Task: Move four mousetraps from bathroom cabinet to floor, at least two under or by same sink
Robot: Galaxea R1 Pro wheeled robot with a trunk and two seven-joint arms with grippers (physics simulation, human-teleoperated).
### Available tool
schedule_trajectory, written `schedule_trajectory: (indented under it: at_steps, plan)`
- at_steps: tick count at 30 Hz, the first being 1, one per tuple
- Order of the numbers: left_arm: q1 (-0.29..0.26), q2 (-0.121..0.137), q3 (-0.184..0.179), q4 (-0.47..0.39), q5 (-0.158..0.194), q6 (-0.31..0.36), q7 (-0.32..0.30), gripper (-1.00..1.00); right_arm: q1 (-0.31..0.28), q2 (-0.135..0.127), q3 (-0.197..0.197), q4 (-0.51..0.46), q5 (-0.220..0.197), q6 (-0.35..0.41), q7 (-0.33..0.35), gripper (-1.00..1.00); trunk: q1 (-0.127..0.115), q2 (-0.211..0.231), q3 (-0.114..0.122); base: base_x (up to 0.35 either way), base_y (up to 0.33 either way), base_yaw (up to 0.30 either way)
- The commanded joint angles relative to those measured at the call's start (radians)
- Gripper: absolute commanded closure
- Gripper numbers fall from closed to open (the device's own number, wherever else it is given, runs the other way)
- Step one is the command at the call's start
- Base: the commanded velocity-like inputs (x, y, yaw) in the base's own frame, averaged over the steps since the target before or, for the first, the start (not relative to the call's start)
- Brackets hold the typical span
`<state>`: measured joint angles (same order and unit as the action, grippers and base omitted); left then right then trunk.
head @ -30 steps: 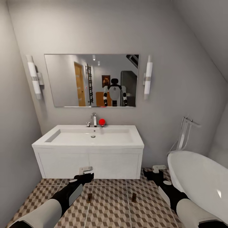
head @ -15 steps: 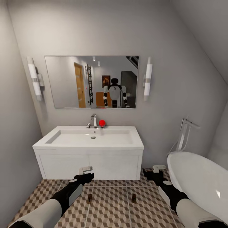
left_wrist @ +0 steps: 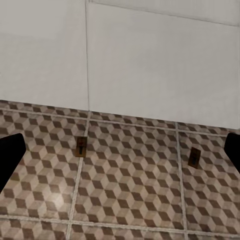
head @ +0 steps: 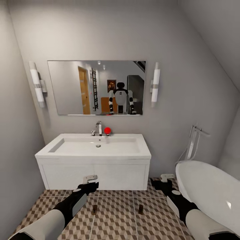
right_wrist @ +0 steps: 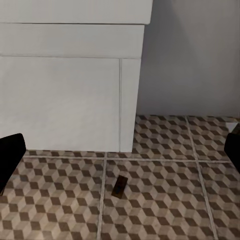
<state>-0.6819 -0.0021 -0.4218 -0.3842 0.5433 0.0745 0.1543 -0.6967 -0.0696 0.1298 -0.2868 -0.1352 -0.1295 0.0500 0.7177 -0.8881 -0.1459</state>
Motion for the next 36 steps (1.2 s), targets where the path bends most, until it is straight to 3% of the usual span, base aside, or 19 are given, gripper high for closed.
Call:
schedule_trajectory:
  at_steps: [1, 18, 36]
  plan:
    - [-0.001, 0.001, -0.008, -0.002, 0.007, 0.004, 0.008, -1.0, -0.001, -0.001, 0.007, 0.001, -0.011, -0.004, 0.002, -1.0, -0.004, 0.006, 0.002, 0.0, 0.0, 0.0]
    - [-0.001, 0.001, -0.008, -0.002, 0.006, 0.004, 0.008, -1.0, -0.001, -0.002, 0.007, 0.002, -0.011, -0.006, 0.002, -1.0, -0.069, 0.125, 0.071, 0.0, 0.0, 0.0]
    - [-0.001, 0.003, -0.008, -0.002, 0.007, 0.004, 0.007, -1.0, -0.001, -0.002, 0.007, 0.002, -0.011, -0.006, 0.004, -1.0, -0.138, 0.251, 0.129, 0.0, 0.0, 0.0]
